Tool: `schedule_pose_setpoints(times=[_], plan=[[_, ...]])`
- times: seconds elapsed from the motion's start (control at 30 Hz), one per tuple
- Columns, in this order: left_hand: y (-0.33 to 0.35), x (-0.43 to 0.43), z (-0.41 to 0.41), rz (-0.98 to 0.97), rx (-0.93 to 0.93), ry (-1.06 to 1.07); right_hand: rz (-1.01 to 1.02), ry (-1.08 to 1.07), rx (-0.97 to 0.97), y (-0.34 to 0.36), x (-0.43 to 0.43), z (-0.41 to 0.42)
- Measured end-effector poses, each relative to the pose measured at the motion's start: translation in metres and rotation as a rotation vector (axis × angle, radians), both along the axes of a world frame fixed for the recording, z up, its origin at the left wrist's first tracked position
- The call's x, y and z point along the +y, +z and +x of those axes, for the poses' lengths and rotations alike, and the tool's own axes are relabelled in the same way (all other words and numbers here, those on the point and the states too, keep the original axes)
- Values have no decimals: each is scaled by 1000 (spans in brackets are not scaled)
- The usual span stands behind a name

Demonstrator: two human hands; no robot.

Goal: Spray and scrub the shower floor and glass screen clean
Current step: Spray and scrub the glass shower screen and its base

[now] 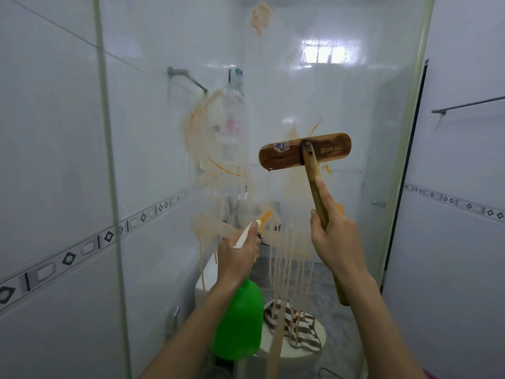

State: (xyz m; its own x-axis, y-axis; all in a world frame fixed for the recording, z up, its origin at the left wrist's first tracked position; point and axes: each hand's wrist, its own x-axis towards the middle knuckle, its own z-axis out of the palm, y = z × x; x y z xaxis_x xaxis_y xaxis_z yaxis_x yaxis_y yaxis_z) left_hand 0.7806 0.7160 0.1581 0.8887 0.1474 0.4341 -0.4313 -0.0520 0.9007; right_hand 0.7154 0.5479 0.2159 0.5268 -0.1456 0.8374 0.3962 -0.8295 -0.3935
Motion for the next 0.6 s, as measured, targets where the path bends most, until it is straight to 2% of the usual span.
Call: schedule_pose_setpoints(times=[0.27,0.47,0.6], plan=[[10,-33,-5,-36,25,-75,5,-49,8,5,-28,-17],[24,-74,-12,16,8,-148,27,-99,3,3,-50,-29],[26,-97,-12,120,-49,-235,38,-136,26,1,-63,-34]])
